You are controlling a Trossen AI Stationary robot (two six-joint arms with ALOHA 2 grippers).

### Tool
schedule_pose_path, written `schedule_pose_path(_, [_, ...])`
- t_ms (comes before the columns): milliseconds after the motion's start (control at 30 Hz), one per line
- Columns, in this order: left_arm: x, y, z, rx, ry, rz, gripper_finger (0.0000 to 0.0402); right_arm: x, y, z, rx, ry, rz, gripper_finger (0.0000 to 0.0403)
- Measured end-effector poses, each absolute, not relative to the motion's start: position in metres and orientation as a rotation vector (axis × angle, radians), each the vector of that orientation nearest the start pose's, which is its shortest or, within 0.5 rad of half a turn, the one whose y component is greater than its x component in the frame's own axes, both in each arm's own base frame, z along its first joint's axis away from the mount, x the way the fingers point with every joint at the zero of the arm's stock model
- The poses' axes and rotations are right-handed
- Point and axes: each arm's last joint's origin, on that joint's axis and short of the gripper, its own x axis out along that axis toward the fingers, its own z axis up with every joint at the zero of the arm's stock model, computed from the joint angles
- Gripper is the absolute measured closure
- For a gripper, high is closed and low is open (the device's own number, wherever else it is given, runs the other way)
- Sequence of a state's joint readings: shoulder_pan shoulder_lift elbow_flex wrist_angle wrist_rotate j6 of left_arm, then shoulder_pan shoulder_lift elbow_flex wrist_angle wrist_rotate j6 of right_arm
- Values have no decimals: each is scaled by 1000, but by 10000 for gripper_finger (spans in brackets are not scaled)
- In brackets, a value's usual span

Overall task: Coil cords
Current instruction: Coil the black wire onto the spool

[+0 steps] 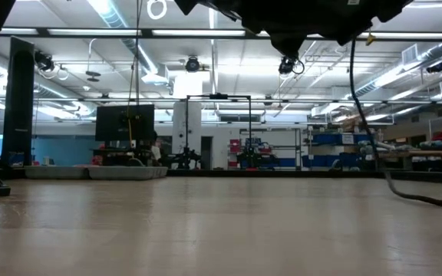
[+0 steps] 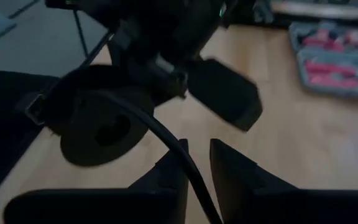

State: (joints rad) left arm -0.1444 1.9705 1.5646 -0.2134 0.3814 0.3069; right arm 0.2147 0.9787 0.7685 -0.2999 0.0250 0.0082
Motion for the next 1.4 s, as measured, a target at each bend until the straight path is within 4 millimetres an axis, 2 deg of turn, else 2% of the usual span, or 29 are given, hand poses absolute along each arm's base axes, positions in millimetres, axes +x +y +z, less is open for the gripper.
schedule_pose_path(433, [443, -76, 251, 209, 522, -621, 402, 207, 16, 283, 159, 531, 338, 327])
schedule_pose_path(767, [443, -76, 251, 208, 526, -621, 402, 208, 5, 286, 216, 498, 412, 330])
schedule_pose_path(1067, [443, -76, 251, 209, 523, -620, 402, 207, -1, 287, 243, 493, 408, 332])
schedule_pose_path(1133, [443, -76, 251, 209, 521, -620, 402, 207, -1, 287, 243, 493, 409, 344])
schedule_pose_path(1267, [443, -75, 251, 214, 524, -607, 402, 207, -1, 287, 224, 489, 411, 394])
schedule_pose_path(1400, [443, -75, 251, 215, 523, -606, 402, 207, -3, 287, 245, 487, 417, 398])
